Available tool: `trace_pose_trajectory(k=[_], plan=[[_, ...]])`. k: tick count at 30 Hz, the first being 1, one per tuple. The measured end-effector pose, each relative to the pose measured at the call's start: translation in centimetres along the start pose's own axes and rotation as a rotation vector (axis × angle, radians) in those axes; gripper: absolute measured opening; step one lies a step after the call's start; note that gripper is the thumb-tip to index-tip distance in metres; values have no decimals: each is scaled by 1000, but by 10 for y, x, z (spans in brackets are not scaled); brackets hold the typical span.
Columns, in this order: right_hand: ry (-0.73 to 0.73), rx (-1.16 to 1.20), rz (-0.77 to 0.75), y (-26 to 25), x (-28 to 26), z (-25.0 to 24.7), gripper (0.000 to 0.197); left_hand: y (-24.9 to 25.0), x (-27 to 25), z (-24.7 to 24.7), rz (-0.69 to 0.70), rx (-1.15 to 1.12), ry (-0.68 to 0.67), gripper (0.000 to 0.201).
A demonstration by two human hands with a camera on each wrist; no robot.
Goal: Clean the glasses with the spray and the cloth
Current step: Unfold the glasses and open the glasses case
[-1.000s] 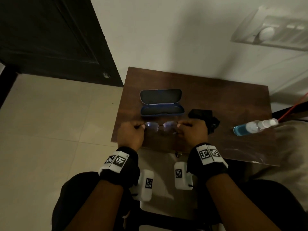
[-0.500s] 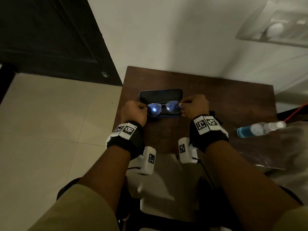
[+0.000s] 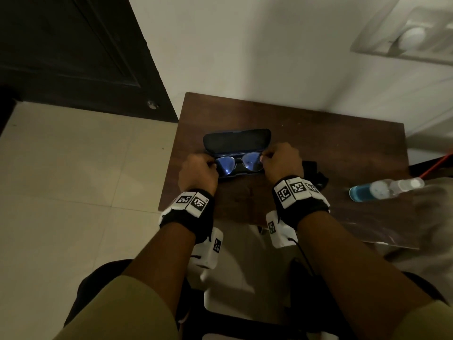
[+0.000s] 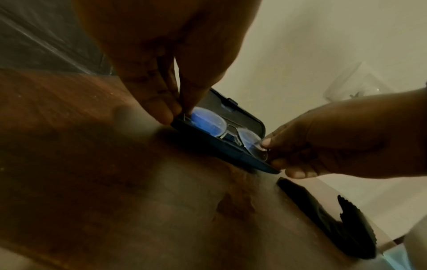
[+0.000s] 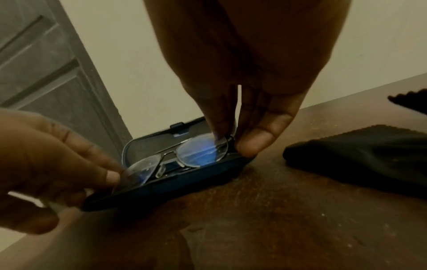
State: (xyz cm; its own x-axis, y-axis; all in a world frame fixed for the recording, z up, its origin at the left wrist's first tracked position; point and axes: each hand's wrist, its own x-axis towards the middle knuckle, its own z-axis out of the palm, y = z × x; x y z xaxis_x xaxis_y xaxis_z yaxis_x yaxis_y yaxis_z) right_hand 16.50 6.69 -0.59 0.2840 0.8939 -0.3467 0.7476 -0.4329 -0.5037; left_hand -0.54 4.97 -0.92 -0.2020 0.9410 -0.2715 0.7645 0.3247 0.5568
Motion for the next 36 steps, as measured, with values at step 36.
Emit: trace_pose_trajectory(k=[36], plan=[[-262, 57, -284, -7, 32, -30, 21, -30, -1, 17, -153, -510, 32, 34]])
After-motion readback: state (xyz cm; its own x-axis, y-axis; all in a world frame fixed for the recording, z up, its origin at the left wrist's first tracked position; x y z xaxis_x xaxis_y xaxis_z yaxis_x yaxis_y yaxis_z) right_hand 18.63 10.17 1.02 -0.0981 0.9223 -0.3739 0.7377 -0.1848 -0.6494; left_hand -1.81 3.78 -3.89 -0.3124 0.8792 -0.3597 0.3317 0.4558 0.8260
